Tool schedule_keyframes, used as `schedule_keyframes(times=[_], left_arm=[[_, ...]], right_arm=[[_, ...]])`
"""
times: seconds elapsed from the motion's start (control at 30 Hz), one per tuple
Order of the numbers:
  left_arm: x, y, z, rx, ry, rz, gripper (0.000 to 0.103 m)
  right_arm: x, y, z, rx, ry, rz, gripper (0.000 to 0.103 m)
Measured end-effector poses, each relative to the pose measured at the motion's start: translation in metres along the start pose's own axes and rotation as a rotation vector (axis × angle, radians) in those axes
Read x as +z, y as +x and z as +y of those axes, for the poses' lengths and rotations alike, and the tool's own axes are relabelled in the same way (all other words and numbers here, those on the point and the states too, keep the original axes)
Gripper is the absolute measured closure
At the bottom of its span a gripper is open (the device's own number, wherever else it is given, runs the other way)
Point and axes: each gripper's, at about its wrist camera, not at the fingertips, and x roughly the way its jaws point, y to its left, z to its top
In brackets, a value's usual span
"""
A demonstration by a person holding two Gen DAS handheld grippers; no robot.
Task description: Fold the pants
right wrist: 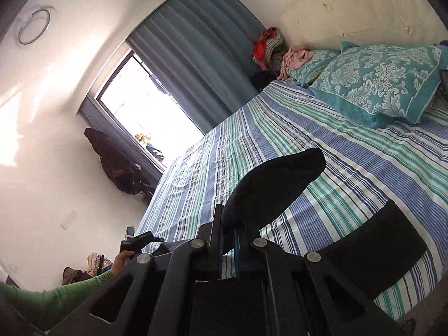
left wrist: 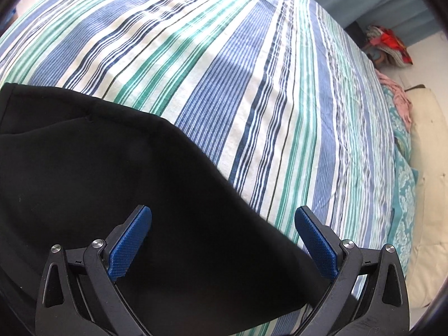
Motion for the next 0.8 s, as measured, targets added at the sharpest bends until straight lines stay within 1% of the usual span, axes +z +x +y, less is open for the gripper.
schedule_keyframes(times=[0.07, 0.1, 0.13, 0.17, 0.2, 0.27, 0.33, 0.37, 0.4, 0.47, 0.5, 0.53, 0.57, 0.6, 0.7, 0.77, 0.8], left_arm=[[0.002, 0.001, 0.005, -0.003, -0.029, -0.008, 0.003], [0.002, -0.001, 0.008, -0.006, -0.038, -0.013, 0.008], [0.001, -0.003, 0.011, -0.015, -0.044, -0.012, 0.040], [0.001, -0.003, 0.014, -0.015, -0.050, 0.004, 0.080], [-0.001, -0.006, 0.018, 0.005, -0.058, 0.007, 0.093], [-0.008, -0.025, 0.024, -0.028, -0.050, -0.029, 0.095], [-0.019, -0.061, 0.022, -0.046, -0.004, -0.098, 0.096], [-0.029, -0.088, 0.019, -0.061, 0.032, -0.150, 0.096], [-0.042, -0.116, 0.015, -0.070, 0.073, -0.211, 0.095], [-0.077, -0.170, 0.015, -0.056, 0.165, -0.352, 0.094], [-0.101, -0.189, 0.020, -0.040, 0.206, -0.407, 0.093], [-0.125, -0.199, 0.029, -0.018, 0.229, -0.433, 0.089], [-0.152, -0.199, 0.041, 0.002, 0.233, -0.425, 0.086], [-0.175, -0.189, 0.053, 0.021, 0.229, -0.386, 0.086], [-0.233, -0.135, 0.083, 0.105, 0.230, -0.201, 0.089], [-0.253, -0.112, 0.092, 0.114, 0.212, -0.139, 0.093], [-0.258, -0.108, 0.093, 0.117, 0.201, -0.132, 0.093]], right_arm=[[0.000, -0.013, 0.000, 0.015, 0.007, -0.006, 0.097], [0.000, -0.018, -0.001, 0.020, 0.009, -0.006, 0.097], [0.001, -0.022, -0.002, 0.020, 0.010, -0.005, 0.097], [0.001, -0.025, -0.003, 0.013, 0.009, -0.004, 0.097], [0.002, -0.026, -0.006, 0.006, 0.006, -0.001, 0.097], [0.004, -0.019, -0.016, -0.023, 0.007, 0.024, 0.097], [0.008, -0.005, -0.036, -0.042, 0.042, 0.049, 0.097], [0.012, 0.001, -0.047, -0.050, 0.063, 0.060, 0.097], [0.017, 0.006, -0.055, -0.044, 0.082, 0.062, 0.097], [0.031, 0.008, -0.060, -0.036, 0.076, 0.041, 0.097], [0.037, 0.008, -0.063, -0.042, 0.059, 0.037, 0.097], [0.040, 0.010, -0.068, -0.055, 0.045, 0.045, 0.097], [0.040, 0.014, -0.078, -0.077, 0.040, 0.070, 0.097], [0.035, 0.019, -0.093, -0.111, 0.049, 0.101, 0.097], [0.002, 0.041, -0.150, -0.247, 0.101, 0.266, 0.097], [-0.024, 0.054, -0.182, -0.346, 0.111, 0.378, 0.097], [-0.035, 0.057, -0.192, -0.375, 0.122, 0.416, 0.097]])
